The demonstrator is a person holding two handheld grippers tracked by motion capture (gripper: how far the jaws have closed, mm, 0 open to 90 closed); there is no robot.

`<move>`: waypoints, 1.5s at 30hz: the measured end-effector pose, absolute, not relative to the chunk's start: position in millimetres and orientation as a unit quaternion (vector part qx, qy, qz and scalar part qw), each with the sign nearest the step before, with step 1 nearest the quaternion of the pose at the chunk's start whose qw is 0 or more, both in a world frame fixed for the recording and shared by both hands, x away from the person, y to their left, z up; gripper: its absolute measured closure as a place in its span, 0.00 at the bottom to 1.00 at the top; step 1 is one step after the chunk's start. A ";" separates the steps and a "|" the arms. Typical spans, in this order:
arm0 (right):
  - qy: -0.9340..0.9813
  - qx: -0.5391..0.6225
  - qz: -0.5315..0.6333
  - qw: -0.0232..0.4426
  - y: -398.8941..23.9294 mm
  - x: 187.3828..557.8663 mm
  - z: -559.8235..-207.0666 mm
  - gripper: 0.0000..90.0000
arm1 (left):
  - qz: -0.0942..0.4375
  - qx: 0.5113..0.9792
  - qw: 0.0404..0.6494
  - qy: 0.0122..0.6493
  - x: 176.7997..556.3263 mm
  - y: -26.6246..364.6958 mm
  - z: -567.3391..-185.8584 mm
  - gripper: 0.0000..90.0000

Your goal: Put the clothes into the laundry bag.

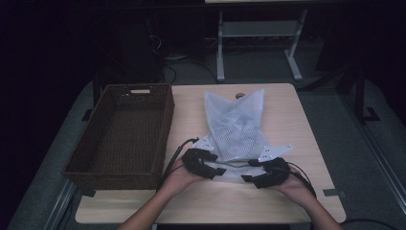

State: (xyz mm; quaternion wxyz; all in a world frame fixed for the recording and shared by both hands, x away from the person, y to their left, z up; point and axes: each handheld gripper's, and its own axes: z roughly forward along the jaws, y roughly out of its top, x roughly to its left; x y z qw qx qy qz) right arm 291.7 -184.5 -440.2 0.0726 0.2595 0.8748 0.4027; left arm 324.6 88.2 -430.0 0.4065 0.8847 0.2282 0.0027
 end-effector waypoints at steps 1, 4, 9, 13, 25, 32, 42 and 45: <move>0.874 0.260 0.404 0.074 -186.1 291.4 -439.4 0.37 | 0.003 0.884 0.406 0.231 323.9 89.1 -430.1 0.37; 0.869 0.266 0.410 0.080 -191.8 290.6 -436.1 0.33 | 0.007 0.884 0.404 0.236 320.0 91.6 -429.9 0.32; 0.860 0.276 0.418 0.093 -202.7 288.9 -431.8 0.27 | 0.016 0.882 0.401 0.247 312.2 99.5 -430.8 0.23; 0.854 0.285 0.423 0.102 -211.1 284.8 -433.0 0.22 | 0.022 0.880 0.401 0.254 304.8 105.5 -431.4 0.18; 0.843 0.309 0.425 0.120 -239.0 269.4 -438.0 0.14 | 0.034 0.870 0.402 0.282 283.8 126.8 -439.5 0.13; 0.831 0.334 0.425 0.131 -258.1 256.4 -442.0 0.02 | 0.050 0.869 0.402 0.283 272.1 134.8 -443.4 0.12; 0.829 0.337 0.425 0.138 -267.7 249.7 -452.5 0.01 | 0.056 0.872 0.396 0.281 273.8 144.1 -450.9 0.11; 0.826 0.340 0.430 0.135 -268.3 249.6 -453.7 0.01 | 0.053 0.875 0.393 0.279 273.5 143.6 -452.3 0.11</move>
